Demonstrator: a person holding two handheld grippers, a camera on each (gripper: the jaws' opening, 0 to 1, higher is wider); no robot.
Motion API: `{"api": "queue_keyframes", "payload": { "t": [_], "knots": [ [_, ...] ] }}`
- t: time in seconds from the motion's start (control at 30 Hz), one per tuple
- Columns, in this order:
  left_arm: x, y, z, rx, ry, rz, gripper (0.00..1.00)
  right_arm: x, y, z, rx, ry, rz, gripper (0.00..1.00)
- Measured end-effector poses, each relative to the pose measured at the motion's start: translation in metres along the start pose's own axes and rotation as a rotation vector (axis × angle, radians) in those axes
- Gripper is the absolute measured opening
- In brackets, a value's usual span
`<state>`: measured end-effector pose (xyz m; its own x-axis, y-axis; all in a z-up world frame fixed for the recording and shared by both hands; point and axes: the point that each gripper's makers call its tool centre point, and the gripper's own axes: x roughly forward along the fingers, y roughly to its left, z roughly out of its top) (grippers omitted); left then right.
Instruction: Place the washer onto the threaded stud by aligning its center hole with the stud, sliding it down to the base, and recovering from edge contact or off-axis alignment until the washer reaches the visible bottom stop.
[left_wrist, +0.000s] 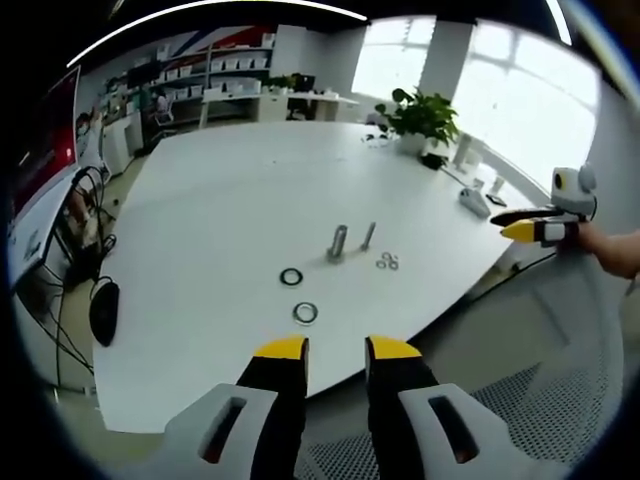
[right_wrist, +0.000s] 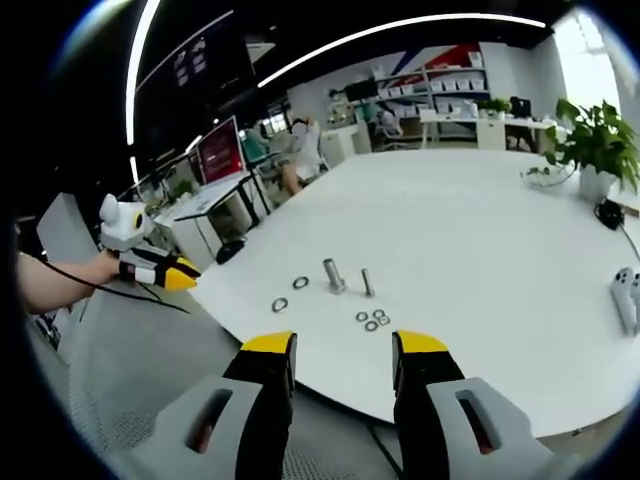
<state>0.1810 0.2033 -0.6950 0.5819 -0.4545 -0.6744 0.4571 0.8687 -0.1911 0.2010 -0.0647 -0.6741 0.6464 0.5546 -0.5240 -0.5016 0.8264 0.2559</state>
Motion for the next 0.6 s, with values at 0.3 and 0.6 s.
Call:
{"api": "queue_keyframes", "payload": {
  "t": [0.3, 0.6],
  "knots": [
    [0.0002, 0.0, -0.0018, 0.003, 0.006, -0.002, 0.21, 0.0008, 0.0014, -0.0037, -0.006, 0.018, 0.006, 0.4],
    [0.0002, -0.0001, -0.0008, -0.004, -0.002, -0.003, 0.21, 0.001, 0.0018, -0.0096, -0.005, 0.045, 0.007, 0.41]
  ]
}}
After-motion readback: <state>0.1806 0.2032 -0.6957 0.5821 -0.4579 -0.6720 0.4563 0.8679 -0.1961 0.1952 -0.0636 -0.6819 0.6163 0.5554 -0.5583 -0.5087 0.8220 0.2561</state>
